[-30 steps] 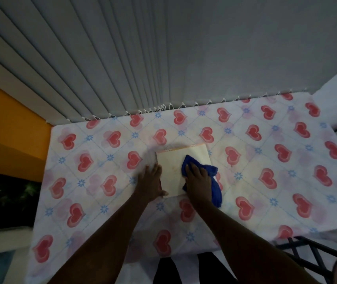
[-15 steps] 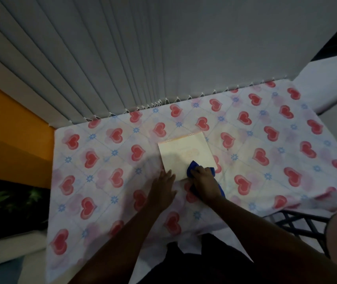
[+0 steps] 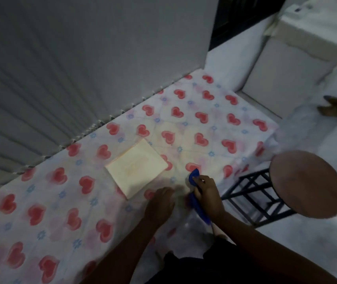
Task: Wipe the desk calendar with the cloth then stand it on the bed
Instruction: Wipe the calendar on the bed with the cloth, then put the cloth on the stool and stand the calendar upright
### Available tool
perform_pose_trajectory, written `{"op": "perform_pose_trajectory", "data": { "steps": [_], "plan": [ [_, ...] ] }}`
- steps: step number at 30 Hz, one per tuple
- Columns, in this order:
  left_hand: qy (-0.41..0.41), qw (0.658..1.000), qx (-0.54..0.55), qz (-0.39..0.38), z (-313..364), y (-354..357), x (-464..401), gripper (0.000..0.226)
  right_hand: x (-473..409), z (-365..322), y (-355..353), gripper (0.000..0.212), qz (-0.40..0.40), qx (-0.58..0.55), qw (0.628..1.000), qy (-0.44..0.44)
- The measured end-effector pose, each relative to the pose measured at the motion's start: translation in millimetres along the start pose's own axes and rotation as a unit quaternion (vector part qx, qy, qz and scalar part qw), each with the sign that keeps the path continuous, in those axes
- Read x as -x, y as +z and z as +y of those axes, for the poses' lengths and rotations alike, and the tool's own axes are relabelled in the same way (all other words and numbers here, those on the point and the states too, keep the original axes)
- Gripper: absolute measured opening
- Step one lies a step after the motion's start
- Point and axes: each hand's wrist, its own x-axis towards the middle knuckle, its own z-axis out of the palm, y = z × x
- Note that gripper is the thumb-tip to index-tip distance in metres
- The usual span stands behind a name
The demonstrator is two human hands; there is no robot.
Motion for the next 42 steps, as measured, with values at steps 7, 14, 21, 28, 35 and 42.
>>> {"op": "perform_pose_trajectory", "data": {
  "steps": [7, 14, 21, 28, 35, 42],
  "plan": [
    [0.072, 0.995, 0.071, -0.026, 114, -1, -80, 0.030, 13, 80, -73, 0.034, 0.071, -0.011, 0.993, 0.095],
    [0.145, 0.985, 0.047, -0.084, 236, 48, -158, 0.036, 39, 190, -157, 0.030, 0.131, -0.013, 0.967, 0.218],
    [0.171, 0.978, 0.051, -0.104, 328, 85, -220, 0.034, 44, 276, -224, 0.033, 0.092, 0.009, 0.949, 0.302],
    [0.181, 0.977, 0.022, -0.113, 351, 102, -256, 0.035, 22, 318, -251, 0.036, 0.039, 0.016, 0.948, 0.314],
    [0.163, 0.977, -0.001, -0.136, 348, 109, -267, 0.035, 26, 328, -226, 0.073, -0.142, 0.054, 0.938, 0.311],
    [0.154, 0.977, 0.003, -0.144, 346, 114, -261, 0.041, 26, 342, -212, 0.068, -0.129, 0.051, 0.944, 0.301]
  ]
}}
